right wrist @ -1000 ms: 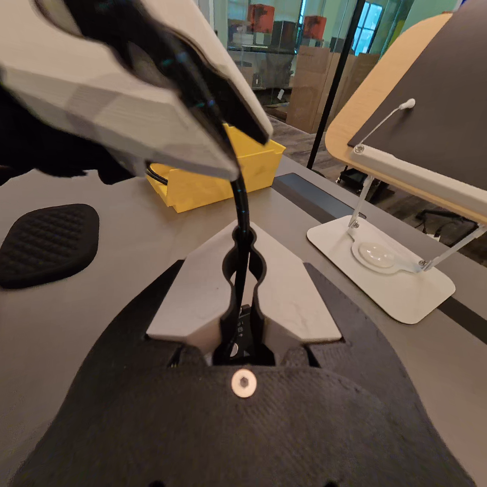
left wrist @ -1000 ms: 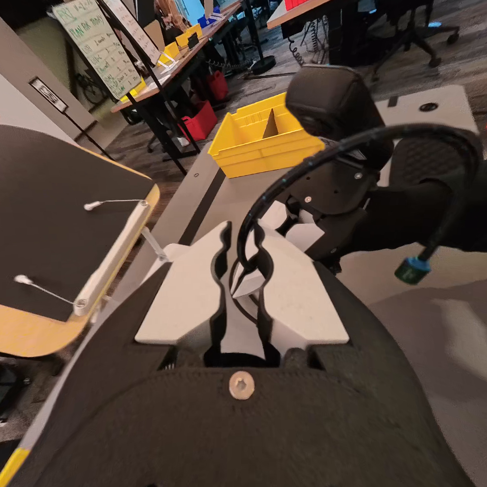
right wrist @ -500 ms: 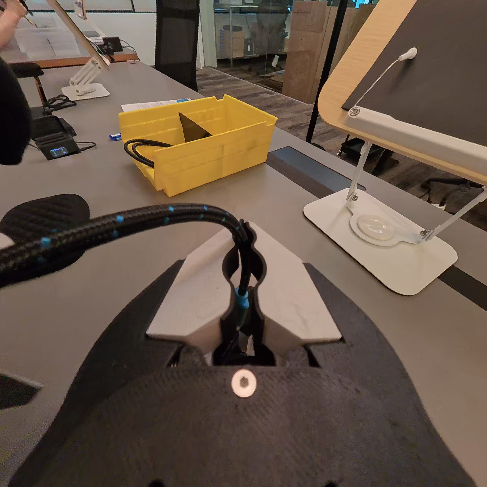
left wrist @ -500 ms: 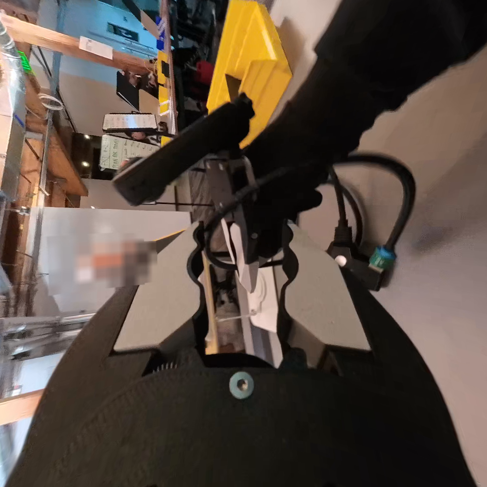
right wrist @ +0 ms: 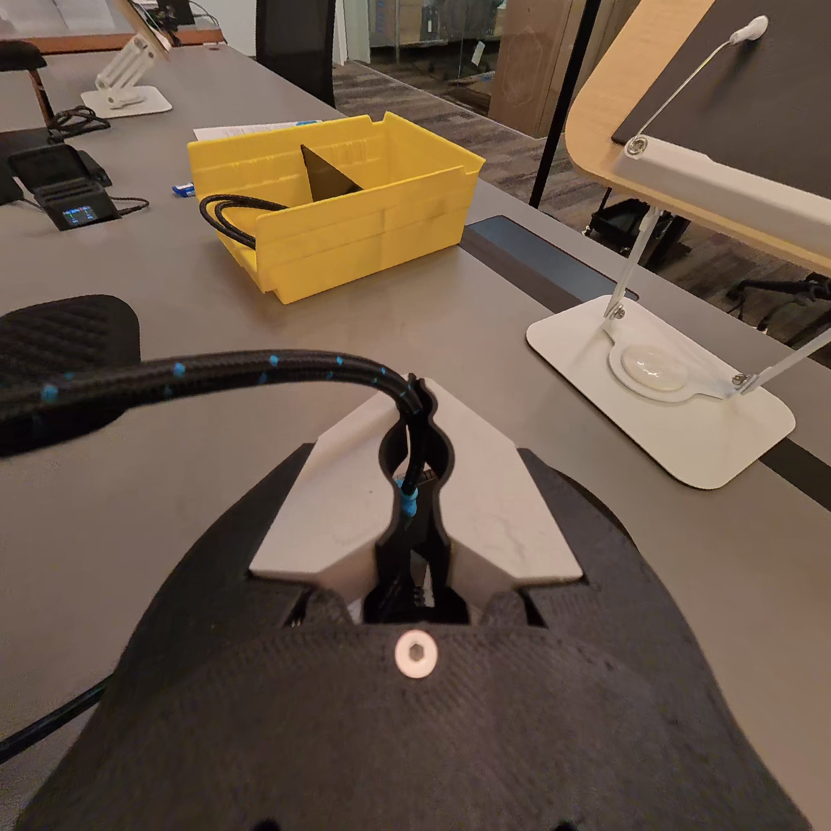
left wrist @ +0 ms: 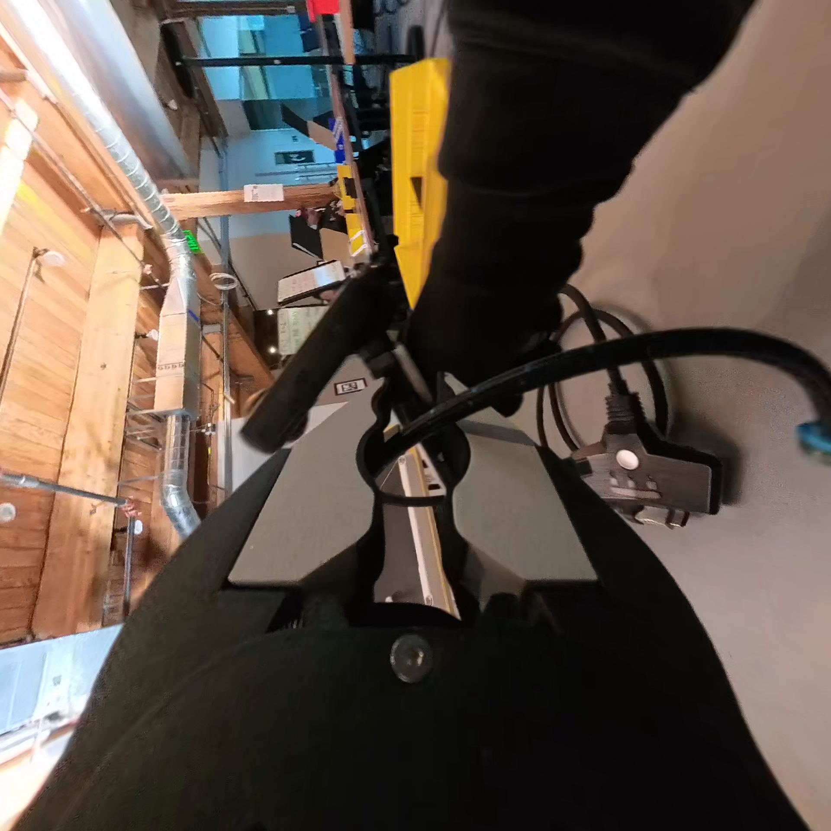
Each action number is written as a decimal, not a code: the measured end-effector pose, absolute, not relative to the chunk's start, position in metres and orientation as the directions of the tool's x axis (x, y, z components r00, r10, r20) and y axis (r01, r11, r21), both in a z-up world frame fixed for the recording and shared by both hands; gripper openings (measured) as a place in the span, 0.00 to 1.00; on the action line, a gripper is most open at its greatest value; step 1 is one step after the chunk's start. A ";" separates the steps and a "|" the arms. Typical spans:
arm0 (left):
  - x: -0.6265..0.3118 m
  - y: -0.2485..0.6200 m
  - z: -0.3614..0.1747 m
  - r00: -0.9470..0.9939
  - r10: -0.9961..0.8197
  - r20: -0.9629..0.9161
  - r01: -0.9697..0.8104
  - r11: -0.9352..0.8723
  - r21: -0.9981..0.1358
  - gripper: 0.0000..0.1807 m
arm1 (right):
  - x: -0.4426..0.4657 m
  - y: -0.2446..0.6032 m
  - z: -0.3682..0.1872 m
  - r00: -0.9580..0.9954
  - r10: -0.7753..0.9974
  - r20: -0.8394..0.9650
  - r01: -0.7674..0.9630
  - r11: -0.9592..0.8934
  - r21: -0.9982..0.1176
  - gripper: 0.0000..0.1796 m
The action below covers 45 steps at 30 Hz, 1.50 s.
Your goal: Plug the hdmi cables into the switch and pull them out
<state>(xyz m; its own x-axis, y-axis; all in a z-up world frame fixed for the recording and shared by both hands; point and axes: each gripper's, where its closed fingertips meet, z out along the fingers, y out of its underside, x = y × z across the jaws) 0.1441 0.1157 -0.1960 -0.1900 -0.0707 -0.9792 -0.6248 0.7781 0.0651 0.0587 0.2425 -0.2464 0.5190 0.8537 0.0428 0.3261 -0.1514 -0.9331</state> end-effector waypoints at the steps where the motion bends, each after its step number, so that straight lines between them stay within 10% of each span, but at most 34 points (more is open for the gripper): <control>1: 0.143 0.114 -0.188 -0.163 -0.075 -0.984 -0.626 0.779 0.045 0.07 | 0.059 0.243 -0.247 0.518 0.854 0.046 0.329 -0.150 -0.932 0.00; 7: 0.117 0.140 -0.118 0.218 -0.427 -0.877 -0.613 0.639 -0.464 0.00 | 0.057 0.241 -0.250 0.497 0.865 0.076 0.339 -0.113 -0.934 0.00; 14: 0.053 0.220 -0.078 0.562 -0.802 -0.203 -0.231 0.084 -0.969 0.00 | 0.053 0.231 -0.237 0.438 0.880 0.185 0.375 0.008 -0.927 0.00; 26: 0.001 0.293 -0.128 0.490 -0.722 0.489 0.138 -0.490 -0.861 0.00 | 0.043 0.207 -0.204 0.348 0.894 0.281 0.281 0.187 -0.941 0.00; 45: 0.025 0.270 -0.222 0.380 -0.600 0.704 0.142 -0.714 -0.685 0.06 | 0.050 0.201 -0.166 0.384 0.882 0.273 0.160 0.228 -0.960 0.00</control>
